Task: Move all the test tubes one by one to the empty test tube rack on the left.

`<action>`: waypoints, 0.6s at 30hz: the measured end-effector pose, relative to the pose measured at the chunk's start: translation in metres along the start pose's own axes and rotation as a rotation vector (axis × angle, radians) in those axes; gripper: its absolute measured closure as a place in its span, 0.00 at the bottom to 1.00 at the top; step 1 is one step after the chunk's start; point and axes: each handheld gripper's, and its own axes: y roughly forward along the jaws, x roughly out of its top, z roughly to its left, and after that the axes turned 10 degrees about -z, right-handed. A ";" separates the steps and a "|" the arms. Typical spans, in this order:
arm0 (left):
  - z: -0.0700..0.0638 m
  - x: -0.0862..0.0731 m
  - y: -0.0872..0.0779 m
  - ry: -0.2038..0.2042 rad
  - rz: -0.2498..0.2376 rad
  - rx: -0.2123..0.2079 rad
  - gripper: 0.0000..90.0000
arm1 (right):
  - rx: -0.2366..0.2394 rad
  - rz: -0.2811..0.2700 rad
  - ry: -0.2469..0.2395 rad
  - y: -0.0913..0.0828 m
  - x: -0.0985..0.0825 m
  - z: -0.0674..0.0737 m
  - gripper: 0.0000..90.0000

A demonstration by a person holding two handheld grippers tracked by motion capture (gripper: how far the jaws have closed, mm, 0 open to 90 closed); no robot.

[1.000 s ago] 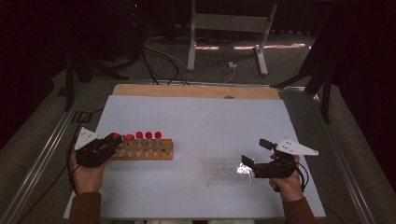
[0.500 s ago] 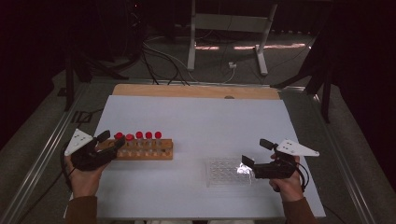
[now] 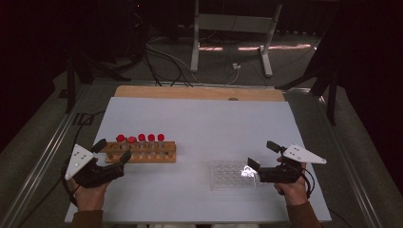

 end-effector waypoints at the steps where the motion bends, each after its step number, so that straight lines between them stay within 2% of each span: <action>1: -0.001 -0.001 0.000 -0.001 0.000 -0.002 0.06 | -0.006 -0.002 -0.001 0.000 -0.001 0.000 0.00; 9: -0.004 -0.004 -0.004 -0.014 -0.012 0.006 0.01 | -0.034 -0.036 0.009 -0.004 -0.005 -0.006 0.00; 14: -0.007 -0.009 -0.003 0.002 -0.009 0.032 0.01 | -0.056 -0.062 -0.001 -0.009 -0.006 -0.008 0.00; 18: -0.009 -0.012 -0.002 0.011 0.002 0.032 0.01 | -0.090 -0.081 -0.008 -0.014 -0.008 -0.011 0.00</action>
